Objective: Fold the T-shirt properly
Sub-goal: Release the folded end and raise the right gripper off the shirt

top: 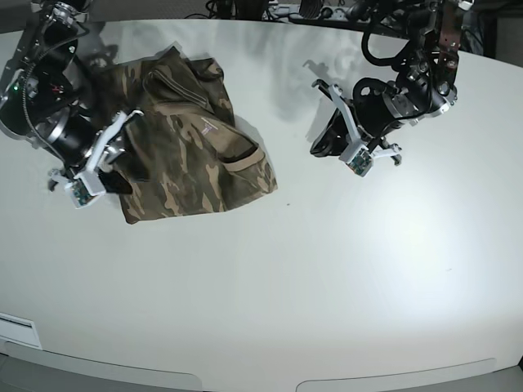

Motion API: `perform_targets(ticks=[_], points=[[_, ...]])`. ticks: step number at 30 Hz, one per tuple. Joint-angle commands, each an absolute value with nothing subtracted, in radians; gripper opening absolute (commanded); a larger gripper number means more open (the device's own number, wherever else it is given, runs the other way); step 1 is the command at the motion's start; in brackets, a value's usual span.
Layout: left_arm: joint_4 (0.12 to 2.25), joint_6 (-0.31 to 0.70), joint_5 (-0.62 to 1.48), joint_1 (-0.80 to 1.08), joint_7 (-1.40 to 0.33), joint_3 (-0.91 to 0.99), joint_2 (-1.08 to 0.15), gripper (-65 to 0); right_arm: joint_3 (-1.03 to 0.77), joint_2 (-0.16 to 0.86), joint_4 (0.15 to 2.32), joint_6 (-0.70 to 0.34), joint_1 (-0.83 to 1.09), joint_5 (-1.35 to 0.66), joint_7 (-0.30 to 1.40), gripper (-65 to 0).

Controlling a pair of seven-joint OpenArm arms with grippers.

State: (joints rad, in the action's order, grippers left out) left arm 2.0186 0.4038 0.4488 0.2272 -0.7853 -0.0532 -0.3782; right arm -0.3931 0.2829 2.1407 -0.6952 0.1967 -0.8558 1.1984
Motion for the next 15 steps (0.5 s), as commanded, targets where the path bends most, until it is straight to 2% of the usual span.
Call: perform_targets(ticks=[1,8,15], points=[[2.033,0.408,0.461,0.218,-0.762,-0.050,-0.388,-65.0,-0.418,0.291,2.156,-0.696,0.218,-0.882,1.175,-63.9],[2.033,0.408,0.512,0.218,-0.744,-0.050,-0.385,-65.0,-0.418,0.266,2.126,-0.698,0.441,-0.923,1.117,-65.0],[2.034,0.408,0.533,0.213,-0.741,-0.050,-0.385,-65.0,-0.196,0.180,2.125,-0.698,0.515,-0.961,1.111,-65.0]])
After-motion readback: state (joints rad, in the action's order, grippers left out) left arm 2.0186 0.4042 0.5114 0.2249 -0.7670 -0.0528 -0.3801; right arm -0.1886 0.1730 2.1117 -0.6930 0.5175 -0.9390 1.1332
